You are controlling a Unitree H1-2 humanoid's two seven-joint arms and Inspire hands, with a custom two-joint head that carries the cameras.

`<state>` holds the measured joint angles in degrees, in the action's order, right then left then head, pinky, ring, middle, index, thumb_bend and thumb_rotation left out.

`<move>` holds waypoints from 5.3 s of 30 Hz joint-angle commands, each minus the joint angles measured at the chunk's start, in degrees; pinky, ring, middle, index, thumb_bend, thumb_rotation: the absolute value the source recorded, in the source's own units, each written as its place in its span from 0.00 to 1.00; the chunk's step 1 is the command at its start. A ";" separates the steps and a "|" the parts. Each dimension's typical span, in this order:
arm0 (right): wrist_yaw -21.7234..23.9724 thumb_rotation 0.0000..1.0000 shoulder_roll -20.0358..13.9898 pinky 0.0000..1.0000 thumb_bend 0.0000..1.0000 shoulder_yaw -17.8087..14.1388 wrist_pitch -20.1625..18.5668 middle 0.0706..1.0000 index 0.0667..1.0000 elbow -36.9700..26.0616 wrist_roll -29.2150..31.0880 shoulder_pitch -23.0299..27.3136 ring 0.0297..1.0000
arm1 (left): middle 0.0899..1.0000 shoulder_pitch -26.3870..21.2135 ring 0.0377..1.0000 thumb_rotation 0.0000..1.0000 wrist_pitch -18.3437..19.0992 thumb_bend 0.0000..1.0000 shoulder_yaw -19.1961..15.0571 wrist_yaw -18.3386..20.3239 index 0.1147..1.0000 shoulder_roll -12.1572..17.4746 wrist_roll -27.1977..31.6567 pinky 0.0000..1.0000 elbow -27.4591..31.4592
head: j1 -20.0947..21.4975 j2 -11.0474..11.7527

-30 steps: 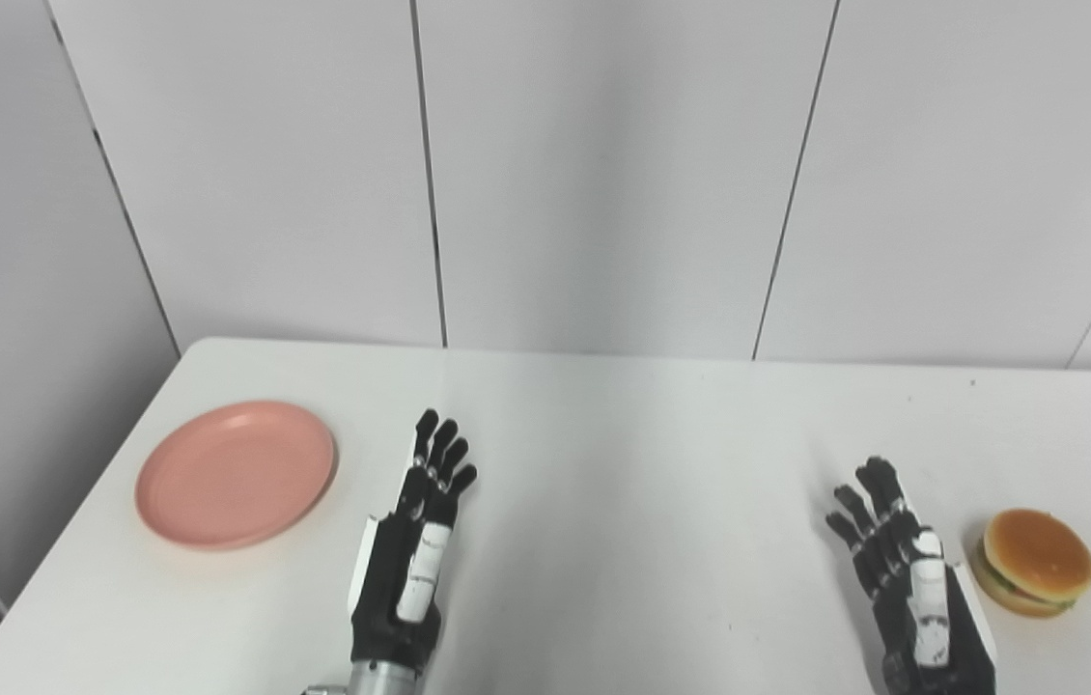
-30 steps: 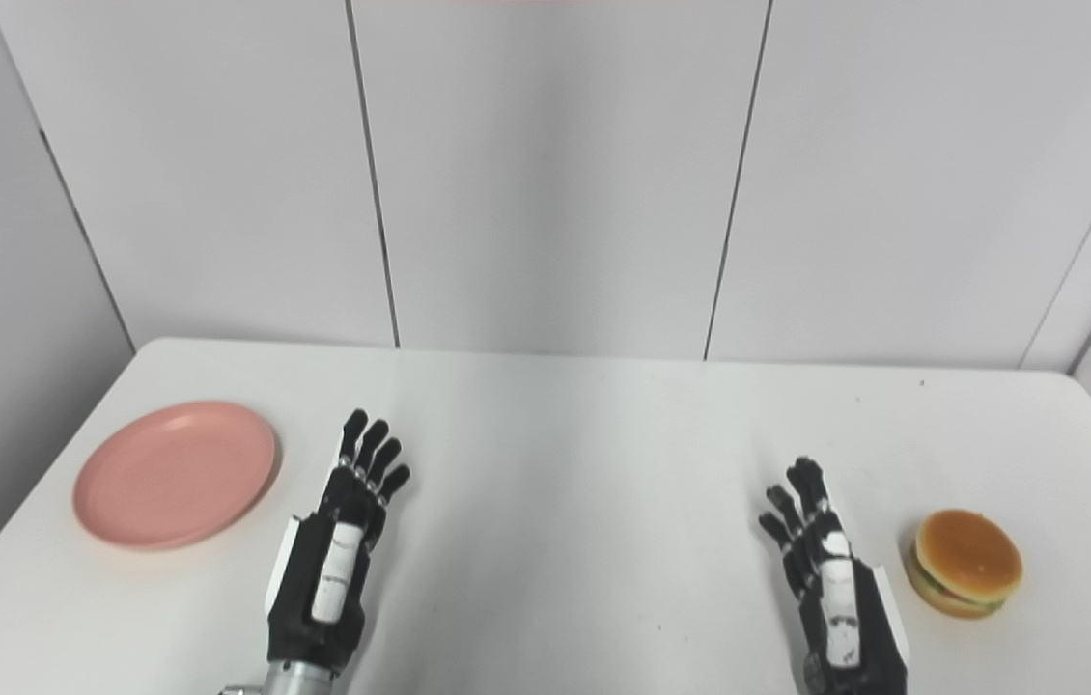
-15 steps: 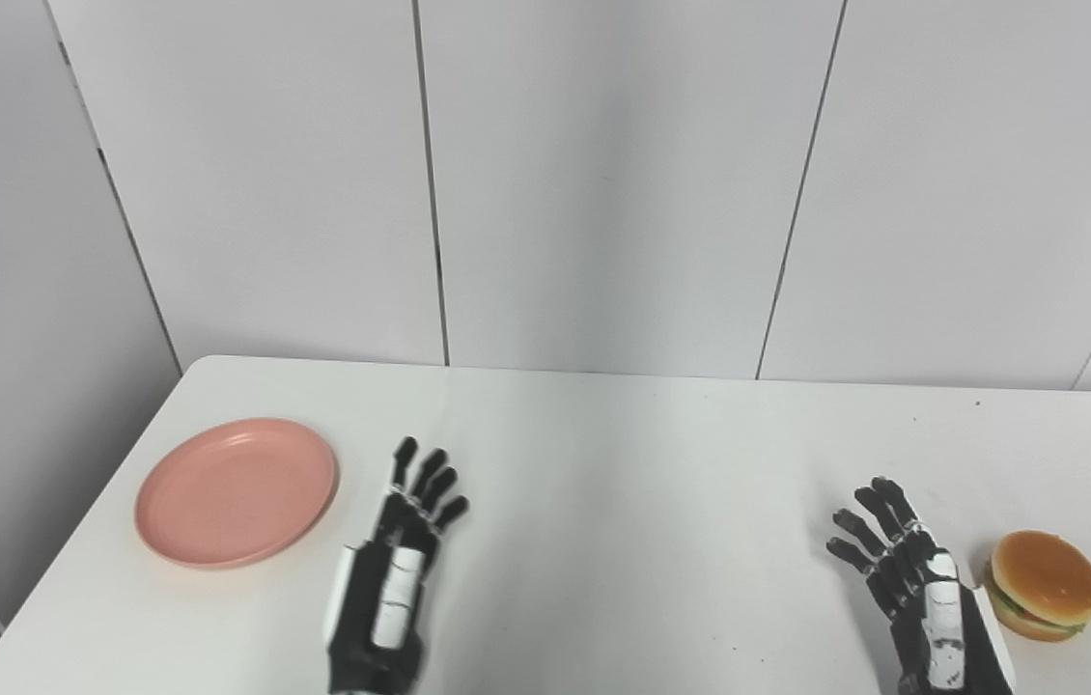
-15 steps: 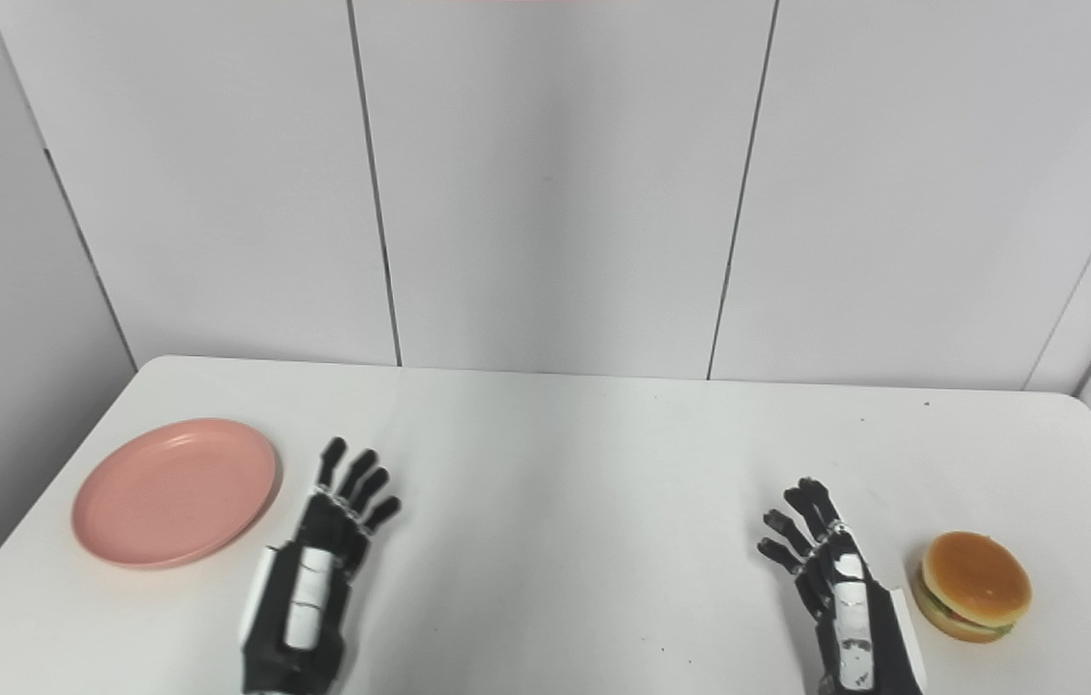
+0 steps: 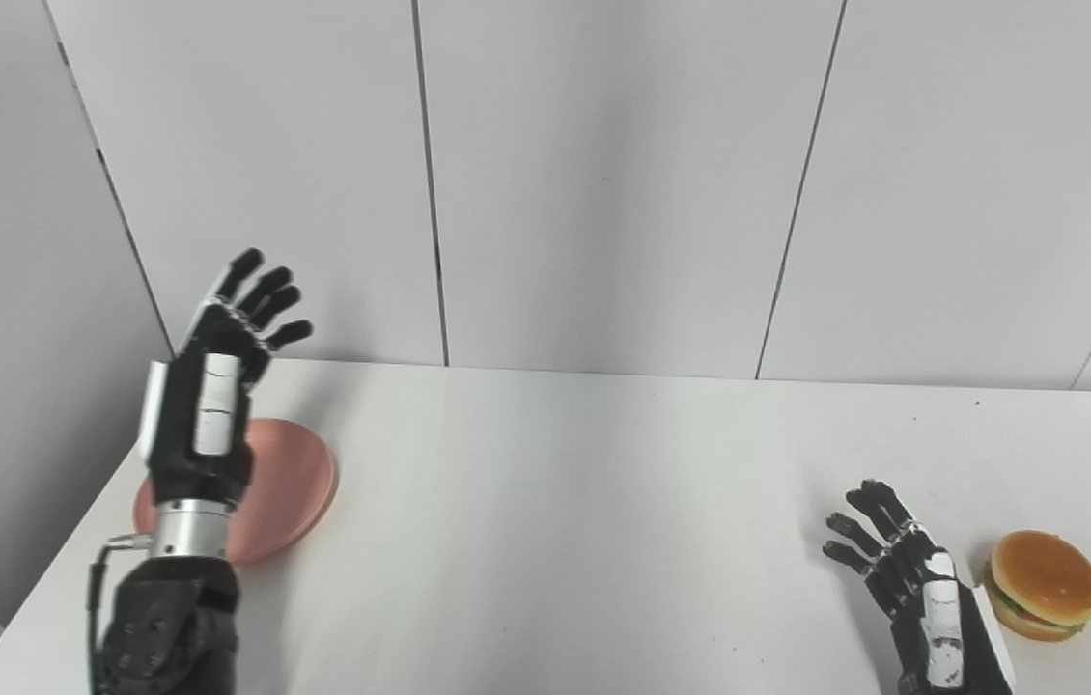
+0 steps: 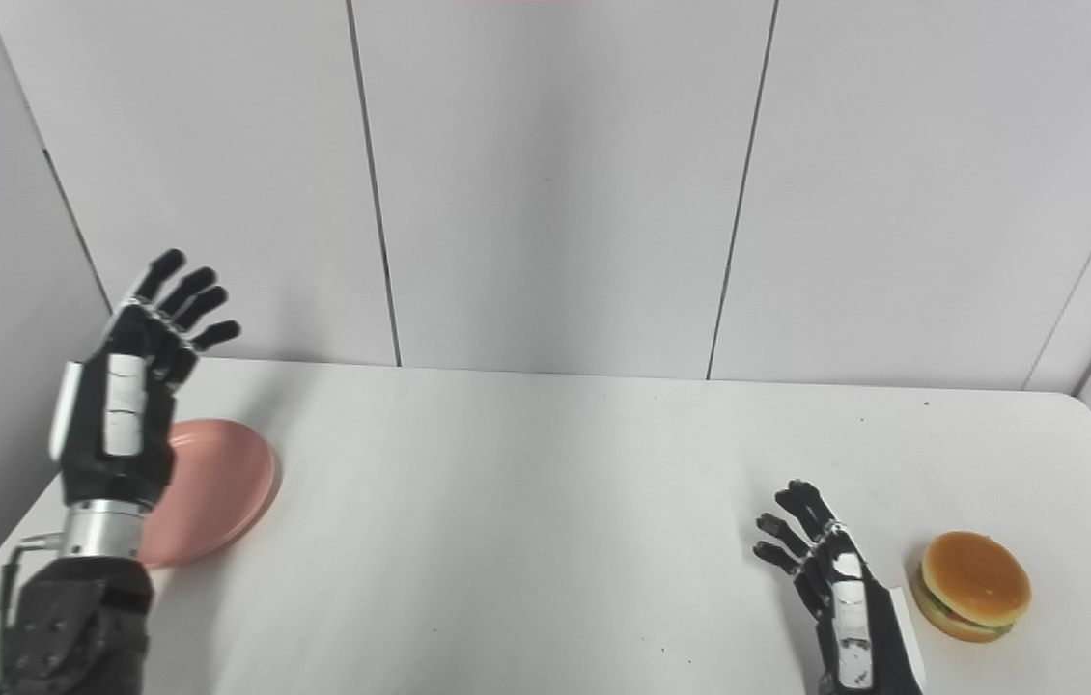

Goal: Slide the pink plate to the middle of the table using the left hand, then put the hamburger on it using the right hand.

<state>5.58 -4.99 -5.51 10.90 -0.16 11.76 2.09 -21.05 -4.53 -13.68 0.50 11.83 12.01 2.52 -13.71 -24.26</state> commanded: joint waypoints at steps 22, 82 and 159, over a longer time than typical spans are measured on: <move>0.12 1.00 1.84 0.74 0.82 1.39 -1.55 0.86 0.84 1.89 -0.52 -4.65 0.78 | 0.82 -10.75 0.84 0.81 -9.02 0.89 -9.21 4.04 0.87 17.57 4.04 0.72 -34.74 | 0.30 -1.12; -1.46 1.00 3.14 0.69 0.77 3.39 -6.39 0.88 0.86 -4.77 -1.83 -6.72 0.71 | 0.84 -13.04 0.83 0.80 -5.56 0.91 6.39 10.50 0.87 5.01 -0.13 0.68 -44.15 | 4.37 -3.92; -20.69 0.92 -7.43 0.90 0.67 -1.42 -7.36 0.90 0.88 -17.82 -62.90 3.87 0.89 | 0.75 -13.19 0.83 0.86 2.02 0.85 16.07 7.39 0.85 -12.72 -7.55 0.79 -36.71 | 25.48 -7.29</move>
<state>-15.34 -10.19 -5.83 5.08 -16.44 -49.56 4.50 -32.92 -1.98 2.38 7.89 -0.89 4.81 -33.44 11.78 -31.46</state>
